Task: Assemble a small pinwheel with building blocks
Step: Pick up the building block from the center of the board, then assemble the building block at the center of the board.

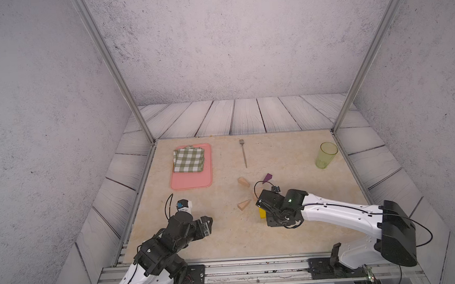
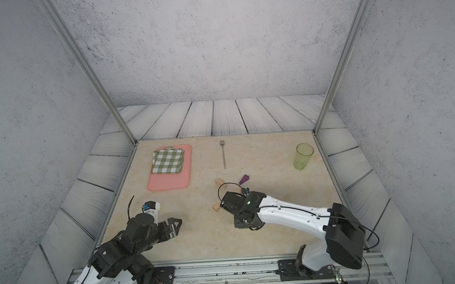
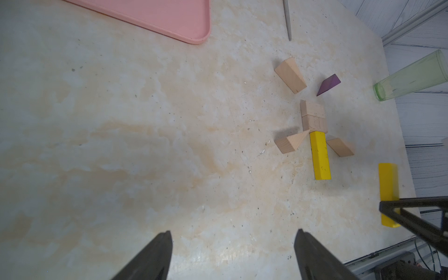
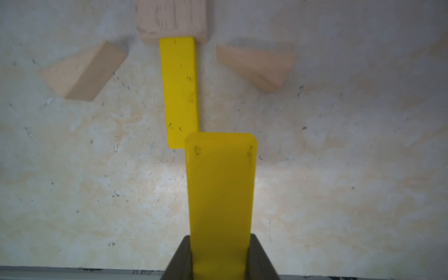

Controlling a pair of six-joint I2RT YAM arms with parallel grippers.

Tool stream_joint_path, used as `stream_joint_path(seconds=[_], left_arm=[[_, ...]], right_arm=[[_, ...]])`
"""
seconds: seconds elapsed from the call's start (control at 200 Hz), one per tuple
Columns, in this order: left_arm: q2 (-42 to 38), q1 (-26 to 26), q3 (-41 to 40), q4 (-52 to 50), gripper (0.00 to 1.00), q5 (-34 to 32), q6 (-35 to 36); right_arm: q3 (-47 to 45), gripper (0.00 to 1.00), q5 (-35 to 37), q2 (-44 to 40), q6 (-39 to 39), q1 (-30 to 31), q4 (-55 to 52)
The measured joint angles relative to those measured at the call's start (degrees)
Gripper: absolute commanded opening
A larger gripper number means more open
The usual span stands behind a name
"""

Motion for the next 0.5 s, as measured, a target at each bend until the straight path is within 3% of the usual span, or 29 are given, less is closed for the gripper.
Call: stream_joint_path(seconds=[0.5], left_arm=[[-0.87, 0.0, -0.42, 0.74, 0.85, 0.28, 0.0]], right_arm=[[-3.08, 0.27, -7.21, 7.91, 3.34, 2.1, 6.93]])
